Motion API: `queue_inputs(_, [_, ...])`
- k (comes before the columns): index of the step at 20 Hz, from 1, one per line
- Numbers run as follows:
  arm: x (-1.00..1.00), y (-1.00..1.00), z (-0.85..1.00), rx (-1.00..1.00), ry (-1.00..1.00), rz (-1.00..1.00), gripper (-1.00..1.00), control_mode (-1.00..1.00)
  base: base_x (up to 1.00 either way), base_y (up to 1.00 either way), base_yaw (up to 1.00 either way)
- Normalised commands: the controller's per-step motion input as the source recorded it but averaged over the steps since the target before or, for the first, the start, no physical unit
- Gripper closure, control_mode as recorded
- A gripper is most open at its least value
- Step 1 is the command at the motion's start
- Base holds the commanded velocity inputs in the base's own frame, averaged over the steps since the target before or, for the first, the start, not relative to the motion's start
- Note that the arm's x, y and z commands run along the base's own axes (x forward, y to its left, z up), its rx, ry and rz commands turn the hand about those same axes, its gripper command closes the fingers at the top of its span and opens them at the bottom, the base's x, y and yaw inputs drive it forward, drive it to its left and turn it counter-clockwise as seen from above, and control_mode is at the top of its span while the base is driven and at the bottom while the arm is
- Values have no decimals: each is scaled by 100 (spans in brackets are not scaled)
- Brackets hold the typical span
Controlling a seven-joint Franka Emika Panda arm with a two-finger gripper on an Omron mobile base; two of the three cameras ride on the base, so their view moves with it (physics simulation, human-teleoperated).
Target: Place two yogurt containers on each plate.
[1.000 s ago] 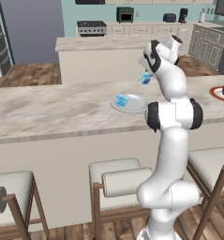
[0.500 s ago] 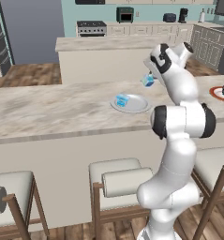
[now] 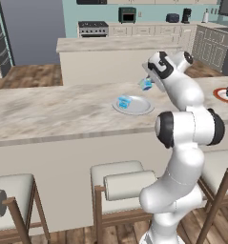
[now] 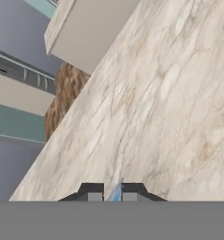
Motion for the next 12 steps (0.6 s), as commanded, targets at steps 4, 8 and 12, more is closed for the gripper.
queue_inputs(4, [-4, 0, 0, 8, -5, 10, 100, -100, 0, 0, 0])
queue_inputs(8, [12, 0, 1, 10, -1, 7, 100, -100, 0, 0, 0])
queue_inputs(12, [-18, -2, 0, 7, 0, 21, 100, -100, 0, 0, 0])
